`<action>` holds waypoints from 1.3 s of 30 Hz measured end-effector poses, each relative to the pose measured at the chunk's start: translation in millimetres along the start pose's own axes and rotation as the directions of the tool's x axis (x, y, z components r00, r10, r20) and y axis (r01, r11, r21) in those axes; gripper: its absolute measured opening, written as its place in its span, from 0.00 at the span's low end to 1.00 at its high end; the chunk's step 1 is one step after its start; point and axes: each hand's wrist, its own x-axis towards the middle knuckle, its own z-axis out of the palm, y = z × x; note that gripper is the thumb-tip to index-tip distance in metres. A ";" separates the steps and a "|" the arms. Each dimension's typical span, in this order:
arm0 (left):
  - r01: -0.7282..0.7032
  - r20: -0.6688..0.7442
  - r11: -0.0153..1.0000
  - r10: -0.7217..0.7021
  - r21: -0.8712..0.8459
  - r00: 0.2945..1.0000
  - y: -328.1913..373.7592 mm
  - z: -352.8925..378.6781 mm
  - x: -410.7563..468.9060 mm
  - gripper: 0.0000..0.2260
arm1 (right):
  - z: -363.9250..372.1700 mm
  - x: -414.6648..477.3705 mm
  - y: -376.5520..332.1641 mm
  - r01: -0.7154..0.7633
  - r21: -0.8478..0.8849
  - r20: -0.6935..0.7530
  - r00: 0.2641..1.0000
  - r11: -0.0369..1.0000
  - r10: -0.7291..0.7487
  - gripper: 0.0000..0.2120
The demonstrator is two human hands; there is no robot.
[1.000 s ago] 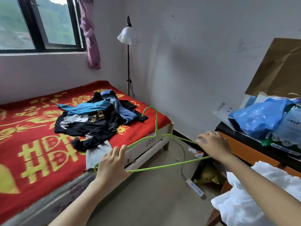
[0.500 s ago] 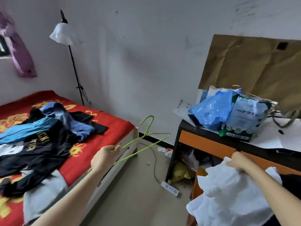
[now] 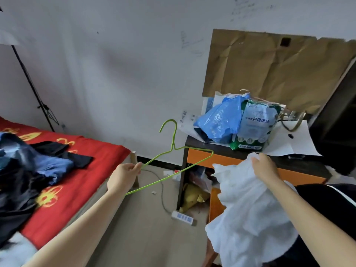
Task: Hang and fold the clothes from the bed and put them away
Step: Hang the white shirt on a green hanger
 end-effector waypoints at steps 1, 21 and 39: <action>-0.008 0.010 1.000 0.008 -0.012 1.000 3.5 -0.3 2.7 0.19 | -2.6 -0.6 -4.8 0.023 0.040 -0.042 0.999 0.999 -0.022 0.10; 0.150 -0.321 0.869 -0.328 -0.472 0.888 -153.3 -132.7 -8.6 0.16 | 131.2 -72.5 -250.5 0.499 0.439 0.181 0.765 0.747 -0.618 0.18; 0.102 -0.750 0.764 -0.645 -0.637 0.146 -494.5 -411.6 -157.1 0.06 | 346.9 -448.3 -622.0 0.431 0.875 0.075 0.333 0.222 -0.940 0.06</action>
